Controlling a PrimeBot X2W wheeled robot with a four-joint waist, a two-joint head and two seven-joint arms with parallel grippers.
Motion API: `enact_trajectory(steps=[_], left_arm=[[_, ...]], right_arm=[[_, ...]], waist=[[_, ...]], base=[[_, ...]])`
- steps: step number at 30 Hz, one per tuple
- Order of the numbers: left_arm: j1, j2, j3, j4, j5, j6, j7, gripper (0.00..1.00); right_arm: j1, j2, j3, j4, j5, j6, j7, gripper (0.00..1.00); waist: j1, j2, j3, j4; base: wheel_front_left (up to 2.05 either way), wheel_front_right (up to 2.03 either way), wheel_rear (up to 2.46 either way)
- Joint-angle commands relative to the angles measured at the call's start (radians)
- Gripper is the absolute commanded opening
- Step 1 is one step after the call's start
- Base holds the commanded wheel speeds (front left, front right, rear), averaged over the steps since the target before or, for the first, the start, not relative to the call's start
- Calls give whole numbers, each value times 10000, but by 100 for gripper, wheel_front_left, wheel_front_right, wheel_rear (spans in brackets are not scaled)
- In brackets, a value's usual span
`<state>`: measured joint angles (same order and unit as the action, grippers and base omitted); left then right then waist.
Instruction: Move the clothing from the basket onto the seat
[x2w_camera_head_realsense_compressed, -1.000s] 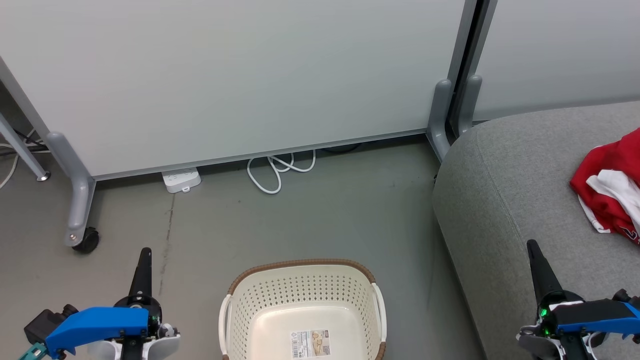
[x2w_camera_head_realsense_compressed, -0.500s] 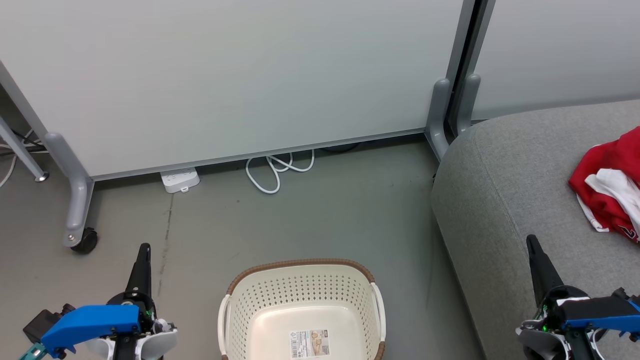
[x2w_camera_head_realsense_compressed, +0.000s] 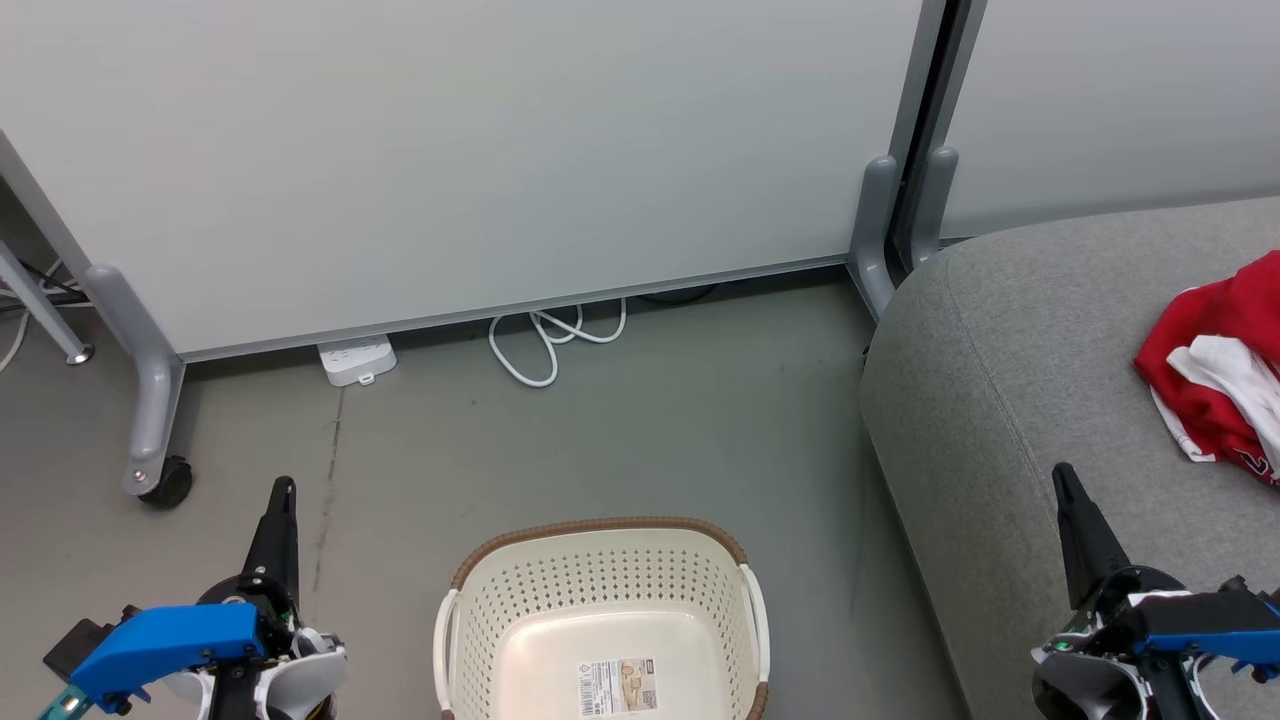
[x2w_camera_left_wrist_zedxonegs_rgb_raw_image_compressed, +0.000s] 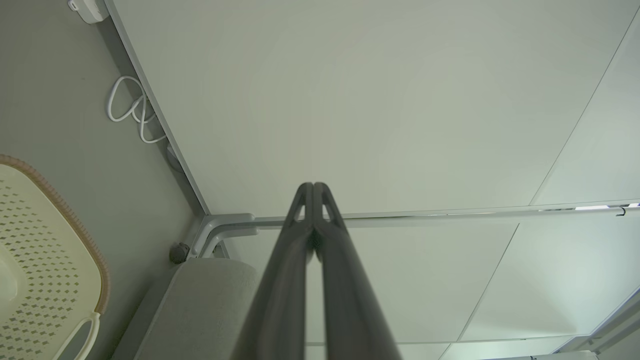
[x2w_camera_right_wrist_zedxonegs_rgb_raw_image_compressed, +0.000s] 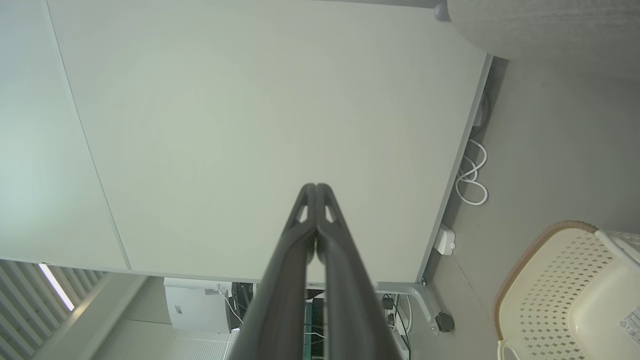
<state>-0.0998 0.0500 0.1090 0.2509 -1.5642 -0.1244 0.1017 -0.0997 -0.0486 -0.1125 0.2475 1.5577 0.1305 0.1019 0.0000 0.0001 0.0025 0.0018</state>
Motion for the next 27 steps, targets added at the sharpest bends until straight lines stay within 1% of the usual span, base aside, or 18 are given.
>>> enact_trajectory(steps=[1, 7, 27], left_arm=[[-126, 3, 31, -68, -162, -98, 63, 0], [-148, 5, 75, -83, -535, -110, 168, 0], [-137, 5, 70, -79, -496, -109, 160, 0]], right_arm=[[-131, -30, -21, -31, 218, 4, 59, 0], [-158, -30, -30, -42, 604, 4, 166, 0], [-155, -30, -25, -40, 563, 4, 159, 0]], waist=[[0, -1, 1, -3], [0, -1, 6, -18], [0, -1, 6, -18]], base=[[0, 0, 0], [0, 0, 0], [0, 0, 0]])
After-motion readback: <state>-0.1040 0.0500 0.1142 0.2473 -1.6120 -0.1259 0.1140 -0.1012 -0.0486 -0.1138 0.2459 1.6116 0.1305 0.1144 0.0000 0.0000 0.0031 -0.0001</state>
